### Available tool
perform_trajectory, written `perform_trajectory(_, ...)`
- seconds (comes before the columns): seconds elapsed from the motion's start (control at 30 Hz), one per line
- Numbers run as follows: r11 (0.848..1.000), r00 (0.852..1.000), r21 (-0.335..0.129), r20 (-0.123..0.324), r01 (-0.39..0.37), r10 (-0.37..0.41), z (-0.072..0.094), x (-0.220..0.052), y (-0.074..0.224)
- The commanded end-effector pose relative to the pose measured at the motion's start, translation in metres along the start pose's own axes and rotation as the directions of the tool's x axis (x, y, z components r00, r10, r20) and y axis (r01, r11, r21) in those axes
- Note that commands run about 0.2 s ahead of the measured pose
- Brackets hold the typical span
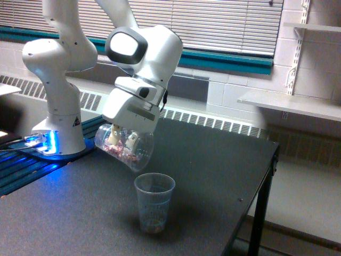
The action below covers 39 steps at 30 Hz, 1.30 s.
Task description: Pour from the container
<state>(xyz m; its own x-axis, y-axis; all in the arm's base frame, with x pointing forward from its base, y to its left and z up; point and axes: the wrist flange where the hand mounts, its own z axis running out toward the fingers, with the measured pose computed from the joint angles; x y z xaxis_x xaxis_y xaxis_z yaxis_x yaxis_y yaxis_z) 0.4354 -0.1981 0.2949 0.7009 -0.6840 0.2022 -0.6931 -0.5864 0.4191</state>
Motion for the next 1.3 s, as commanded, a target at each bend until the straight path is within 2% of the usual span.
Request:
perform_trajectory(0.03, 1.000, 1.000, -0.022, -0.002, 0.014, -0.014, -0.0039, 0.0031, -0.0052)
perform_trajectory(0.5, 0.997, 0.999, -0.064, 0.000, 0.038, -0.038, -0.0060, 0.0027, -0.0059)
perform_trajectory(1.3, 0.997, 0.999, -0.063, -0.002, 0.045, -0.045, -0.0077, 0.0038, 0.0008)
